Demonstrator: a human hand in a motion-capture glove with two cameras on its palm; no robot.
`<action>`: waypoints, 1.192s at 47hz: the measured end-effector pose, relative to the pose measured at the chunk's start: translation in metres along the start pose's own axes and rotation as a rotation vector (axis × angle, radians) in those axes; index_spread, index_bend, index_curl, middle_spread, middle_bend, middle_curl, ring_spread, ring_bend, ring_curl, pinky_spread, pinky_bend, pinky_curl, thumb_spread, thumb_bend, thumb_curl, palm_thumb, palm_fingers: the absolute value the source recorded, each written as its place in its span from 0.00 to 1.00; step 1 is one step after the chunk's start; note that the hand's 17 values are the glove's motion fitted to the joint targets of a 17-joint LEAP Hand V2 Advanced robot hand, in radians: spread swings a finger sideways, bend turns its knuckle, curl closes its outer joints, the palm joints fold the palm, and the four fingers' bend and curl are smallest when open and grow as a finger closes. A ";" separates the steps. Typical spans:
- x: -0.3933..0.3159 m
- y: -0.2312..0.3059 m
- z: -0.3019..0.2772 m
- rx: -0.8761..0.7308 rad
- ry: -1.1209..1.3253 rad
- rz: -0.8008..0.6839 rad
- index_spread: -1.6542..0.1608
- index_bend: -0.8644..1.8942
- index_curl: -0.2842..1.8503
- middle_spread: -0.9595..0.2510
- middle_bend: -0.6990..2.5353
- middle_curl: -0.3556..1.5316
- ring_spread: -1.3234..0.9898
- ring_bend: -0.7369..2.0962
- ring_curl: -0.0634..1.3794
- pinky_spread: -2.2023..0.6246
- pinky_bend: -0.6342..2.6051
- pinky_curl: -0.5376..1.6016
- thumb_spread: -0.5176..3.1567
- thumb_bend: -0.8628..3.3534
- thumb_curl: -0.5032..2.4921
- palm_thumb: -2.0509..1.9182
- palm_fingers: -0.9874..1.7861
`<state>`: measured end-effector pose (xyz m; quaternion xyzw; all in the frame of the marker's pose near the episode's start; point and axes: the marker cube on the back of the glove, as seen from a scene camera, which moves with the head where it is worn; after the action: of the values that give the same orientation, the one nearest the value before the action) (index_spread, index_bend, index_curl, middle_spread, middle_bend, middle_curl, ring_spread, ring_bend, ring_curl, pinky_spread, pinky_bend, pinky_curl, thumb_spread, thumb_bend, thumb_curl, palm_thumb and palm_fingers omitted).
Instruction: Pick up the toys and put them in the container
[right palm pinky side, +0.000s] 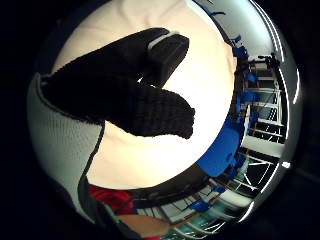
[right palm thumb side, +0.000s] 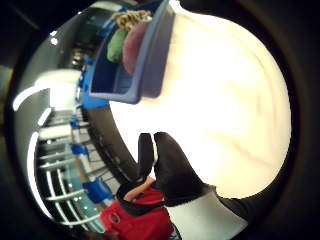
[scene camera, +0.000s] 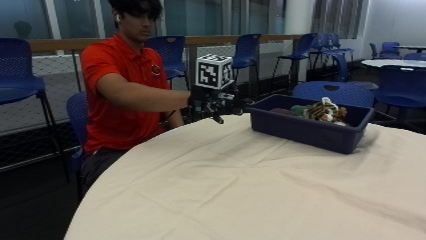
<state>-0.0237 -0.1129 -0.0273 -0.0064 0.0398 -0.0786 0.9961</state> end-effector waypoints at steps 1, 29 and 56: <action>0.003 0.003 0.000 0.001 -0.006 0.005 0.70 0.38 0.30 0.70 0.25 0.27 0.61 0.32 0.23 0.82 0.61 0.41 0.46 0.19 0.26 0.51 0.29; 0.060 0.076 0.005 0.053 -0.047 0.066 0.69 0.38 0.31 0.71 0.25 0.27 0.60 0.31 0.19 0.82 0.59 0.40 0.46 0.20 0.26 0.51 0.29; 0.058 0.101 0.013 0.062 -0.098 0.103 0.69 0.38 0.31 0.71 0.25 0.27 0.60 0.32 0.17 0.82 0.58 0.40 0.46 0.20 0.25 0.51 0.29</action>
<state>0.0503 -0.0219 -0.0212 0.0228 -0.0111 -0.0279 0.9993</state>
